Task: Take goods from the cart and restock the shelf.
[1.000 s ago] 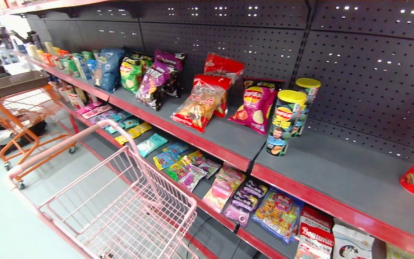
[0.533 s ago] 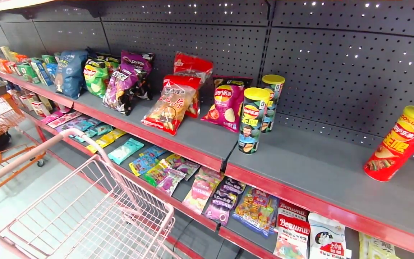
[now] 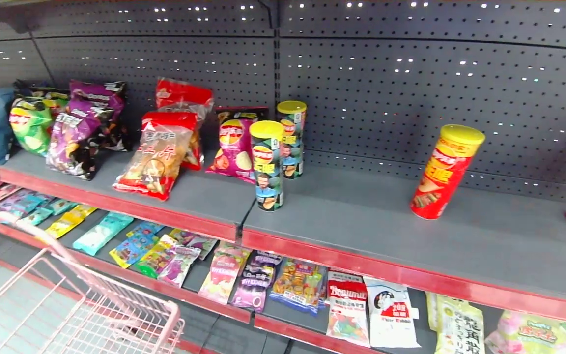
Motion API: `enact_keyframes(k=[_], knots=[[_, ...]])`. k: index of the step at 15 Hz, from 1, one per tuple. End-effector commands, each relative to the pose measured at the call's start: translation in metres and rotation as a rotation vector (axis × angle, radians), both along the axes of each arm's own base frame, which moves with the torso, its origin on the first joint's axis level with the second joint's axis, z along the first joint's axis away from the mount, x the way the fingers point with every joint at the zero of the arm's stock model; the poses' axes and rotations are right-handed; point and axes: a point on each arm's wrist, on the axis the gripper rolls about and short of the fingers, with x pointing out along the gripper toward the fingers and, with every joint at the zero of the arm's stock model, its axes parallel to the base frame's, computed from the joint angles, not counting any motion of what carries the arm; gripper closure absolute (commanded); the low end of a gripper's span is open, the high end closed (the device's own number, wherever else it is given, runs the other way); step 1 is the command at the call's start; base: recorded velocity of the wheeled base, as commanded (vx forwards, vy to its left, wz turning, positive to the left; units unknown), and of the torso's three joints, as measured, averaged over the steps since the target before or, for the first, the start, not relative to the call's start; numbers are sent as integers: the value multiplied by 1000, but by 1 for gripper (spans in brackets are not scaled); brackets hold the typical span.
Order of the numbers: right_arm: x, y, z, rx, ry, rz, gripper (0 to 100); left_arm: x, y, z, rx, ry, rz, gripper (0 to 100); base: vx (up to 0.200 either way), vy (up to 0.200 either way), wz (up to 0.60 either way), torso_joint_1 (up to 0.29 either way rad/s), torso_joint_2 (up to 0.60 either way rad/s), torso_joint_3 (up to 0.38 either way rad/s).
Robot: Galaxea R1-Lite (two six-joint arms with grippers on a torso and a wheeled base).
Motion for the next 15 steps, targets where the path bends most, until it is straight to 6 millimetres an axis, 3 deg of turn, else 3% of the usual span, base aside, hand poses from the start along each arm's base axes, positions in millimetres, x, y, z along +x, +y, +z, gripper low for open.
enact_keyframes(k=[1,5,15], knots=[[0,0,0,0,0,0,0,-2,0,-2,2,6,-3,100,0,0,-600,2,-2,7],[0,0,0,0,0,0,0,-5,0,-3,0,6,-5,100,0,0,-600,1,6,1],[0,0,0,0,0,0,0,-20,0,-8,66,1,34,100,0,0,0,0,0,0]])
